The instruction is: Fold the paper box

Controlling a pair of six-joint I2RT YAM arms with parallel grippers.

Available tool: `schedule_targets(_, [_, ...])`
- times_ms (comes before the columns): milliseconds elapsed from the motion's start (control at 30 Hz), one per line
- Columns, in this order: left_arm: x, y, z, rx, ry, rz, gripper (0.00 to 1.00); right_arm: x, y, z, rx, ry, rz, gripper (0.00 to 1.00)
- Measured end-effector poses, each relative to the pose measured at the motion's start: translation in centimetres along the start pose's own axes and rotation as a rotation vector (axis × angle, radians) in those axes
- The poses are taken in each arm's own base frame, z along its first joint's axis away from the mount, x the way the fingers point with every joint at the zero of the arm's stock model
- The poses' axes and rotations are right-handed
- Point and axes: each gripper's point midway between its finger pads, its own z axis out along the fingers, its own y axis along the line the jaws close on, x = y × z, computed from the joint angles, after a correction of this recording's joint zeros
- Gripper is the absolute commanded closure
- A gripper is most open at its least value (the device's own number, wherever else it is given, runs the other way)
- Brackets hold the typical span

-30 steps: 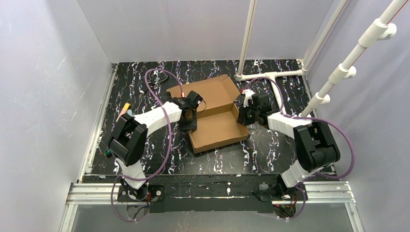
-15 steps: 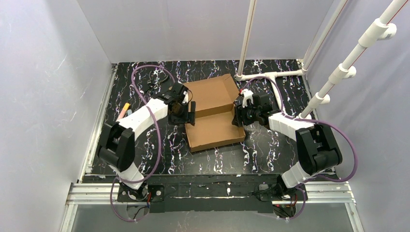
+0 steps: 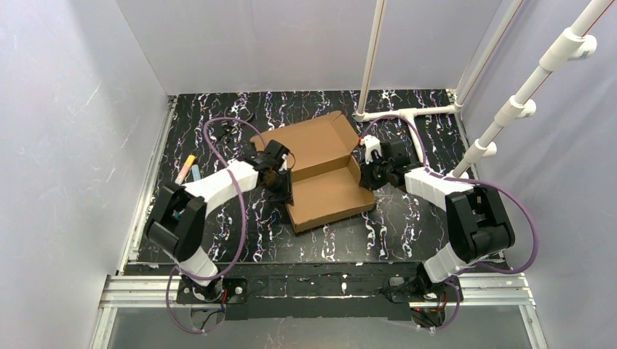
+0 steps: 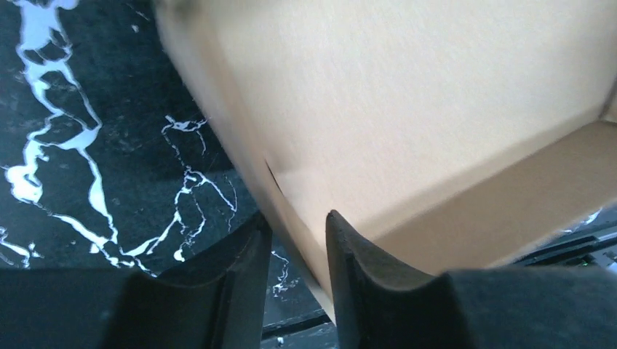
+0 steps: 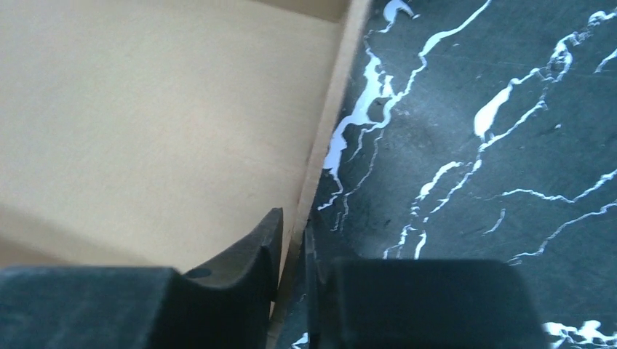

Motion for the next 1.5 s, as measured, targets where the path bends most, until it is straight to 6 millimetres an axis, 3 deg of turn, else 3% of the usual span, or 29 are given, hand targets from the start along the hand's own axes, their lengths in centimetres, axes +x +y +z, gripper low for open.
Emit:
schedule_targets(33, [0.1,0.0,0.7,-0.012,0.013,-0.008,0.88,0.0,-0.1,0.1,0.010,0.003,-0.008,0.95])
schedule_targets(100, [0.5,0.4,1.8,-0.047,0.047,-0.014,1.00,-0.1,-0.6,0.1,0.041,0.003,-0.014,0.99])
schedule_targets(167, [0.6,0.7,2.2,-0.082,0.061,-0.030,1.00,-0.3,-0.8,0.2,0.076,0.001,-0.010,0.99])
schedule_targets(300, [-1.7,1.1,2.1,-0.148,0.019,-0.005,1.00,-0.8,-1.0,0.4,0.138,-0.017,0.007,0.98])
schedule_targets(367, [-3.1,1.2,2.0,-0.181,0.004,0.036,0.98,-1.1,-0.9,0.0,0.151,-0.044,0.027,0.76])
schedule_targets(500, [-6.5,1.4,1.8,-0.209,-0.031,0.108,0.63,-2.0,-0.1,-0.8,0.117,-0.085,0.029,0.49])
schedule_targets(600, [-8.2,2.1,1.4,-0.208,-0.049,0.131,0.35,-2.2,1.0,-1.0,0.048,-0.073,-0.008,0.36])
schedule_targets(667, [-8.6,2.7,0.6,-0.210,-0.057,0.145,0.22,-2.2,1.1,-1.5,0.012,-0.057,-0.058,0.30])
schedule_targets(767, [-9.3,3.3,-2.3,-0.202,-0.106,0.168,0.02,-2.5,0.9,-3.0,-0.042,-0.048,-0.130,0.24])
schedule_targets(833, [-9.7,3.2,-5.3,-0.182,-0.176,0.192,0.02,-2.8,0.5,-4.3,-0.074,-0.059,-0.170,0.21])
schedule_targets(967, [-9.0,3.9,-13.5,-0.097,-0.387,0.218,0.02,-3.2,0.9,-6.6,-0.126,-0.096,-0.256,0.17])
schedule_targets(1033, [-8.4,5.5,-16.8,-0.065,-0.491,0.182,0.02,-3.4,2.0,-7.6,-0.176,-0.120,-0.318,0.15])
schedule_targets(1100, [-7.4,7.7,-18.4,-0.072,-0.564,0.124,0.02,-3.4,3.0,-8.3,-0.223,-0.141,-0.368,0.12])
schedule_targets(1167, [-6.1,9.3,-18.2,-0.081,-0.584,0.087,0.02,-3.1,4.0,-8.8,-0.271,-0.157,-0.411,0.10])
schedule_targets(1333, [-3.1,11.3,-14.2,-0.095,-0.475,0.056,0.02,-1.3,5.2,-9.3,-0.349,-0.161,-0.450,0.05])
schedule_targets(1500, [-3.7,12.3,-13.3,-0.140,-0.461,0.074,0.02,0.2,5.8,-9.7,-0.395,-0.167,-0.449,0.02])
